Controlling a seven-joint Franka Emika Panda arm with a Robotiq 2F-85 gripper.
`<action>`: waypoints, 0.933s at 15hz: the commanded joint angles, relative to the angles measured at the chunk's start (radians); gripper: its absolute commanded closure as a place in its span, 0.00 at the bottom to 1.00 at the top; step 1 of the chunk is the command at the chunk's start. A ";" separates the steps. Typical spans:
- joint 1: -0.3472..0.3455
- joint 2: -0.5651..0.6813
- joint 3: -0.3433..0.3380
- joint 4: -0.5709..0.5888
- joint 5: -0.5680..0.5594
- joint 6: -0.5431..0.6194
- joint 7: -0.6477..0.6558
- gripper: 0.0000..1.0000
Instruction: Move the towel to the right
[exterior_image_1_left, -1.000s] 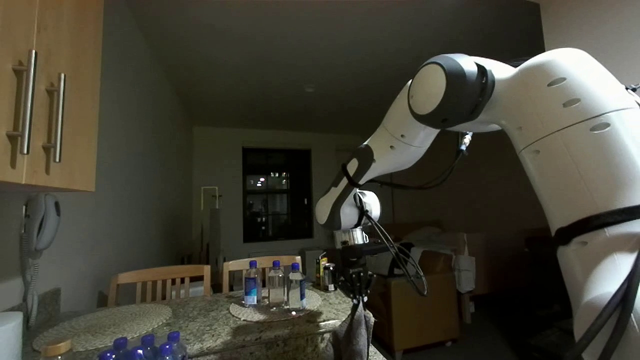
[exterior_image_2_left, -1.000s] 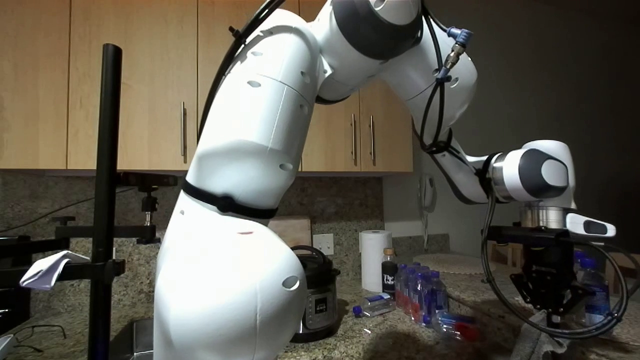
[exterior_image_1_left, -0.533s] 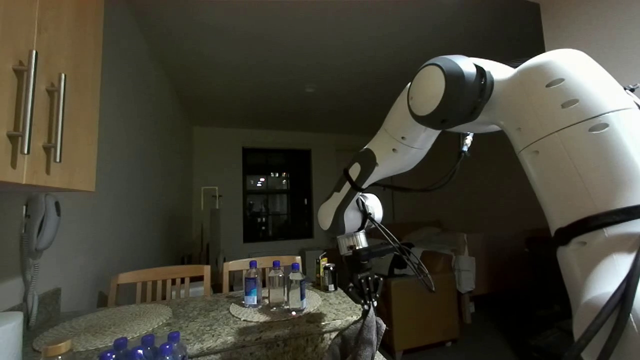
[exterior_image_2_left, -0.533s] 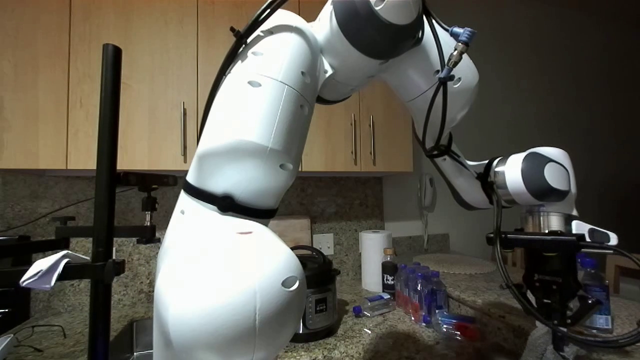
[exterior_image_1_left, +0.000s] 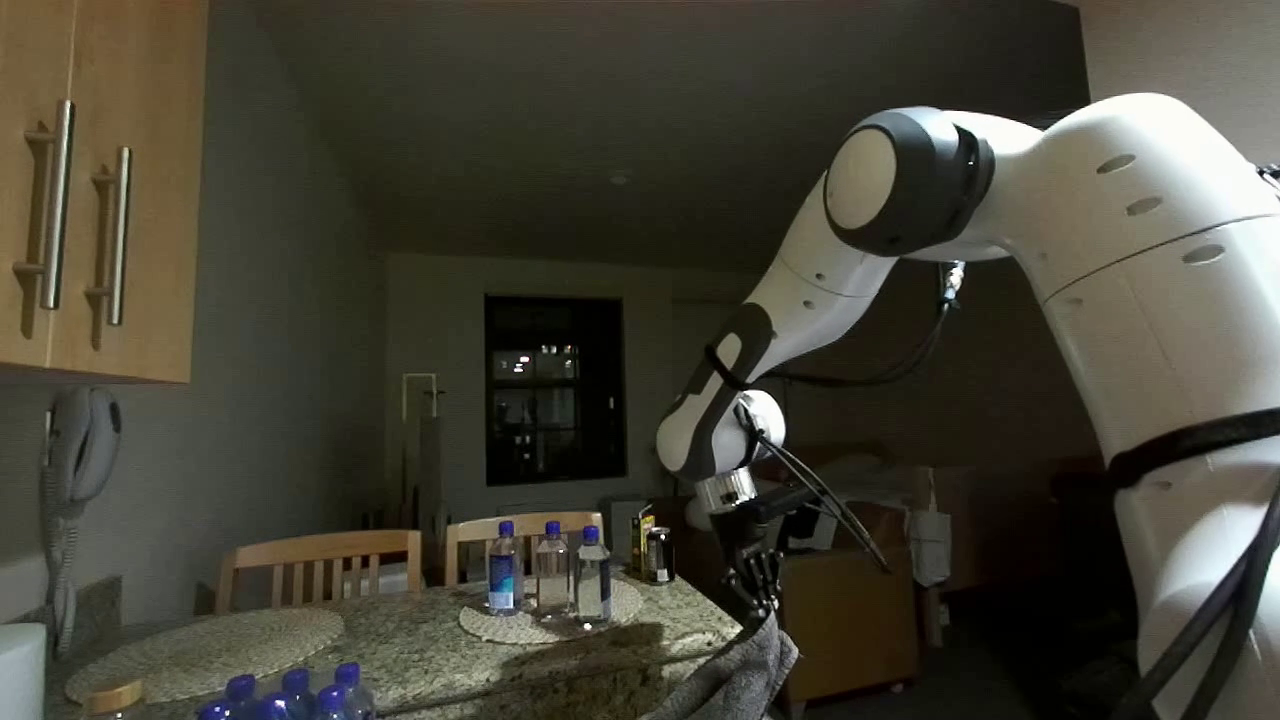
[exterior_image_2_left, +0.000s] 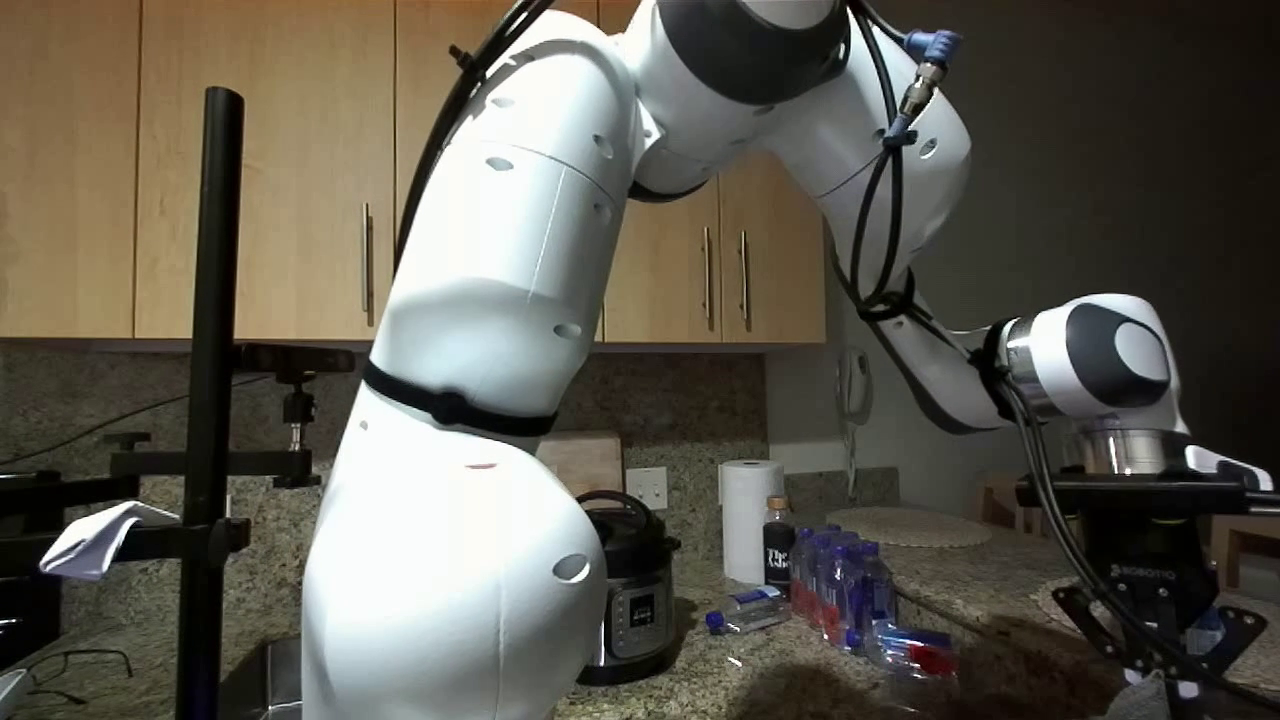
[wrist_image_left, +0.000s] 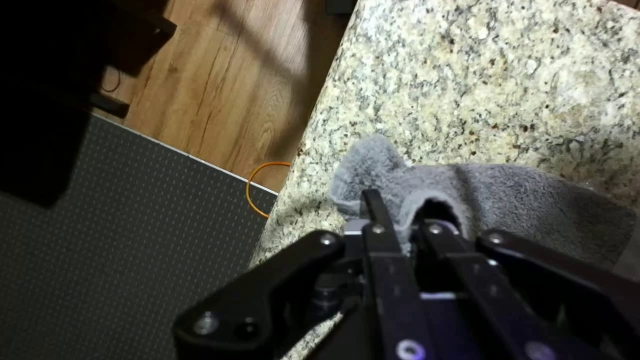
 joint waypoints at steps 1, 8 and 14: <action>-0.031 -0.069 0.013 -0.048 0.005 0.041 -0.098 0.92; -0.039 -0.128 0.017 -0.054 0.034 0.035 -0.203 0.92; -0.026 -0.105 0.013 -0.018 0.014 0.011 -0.205 0.92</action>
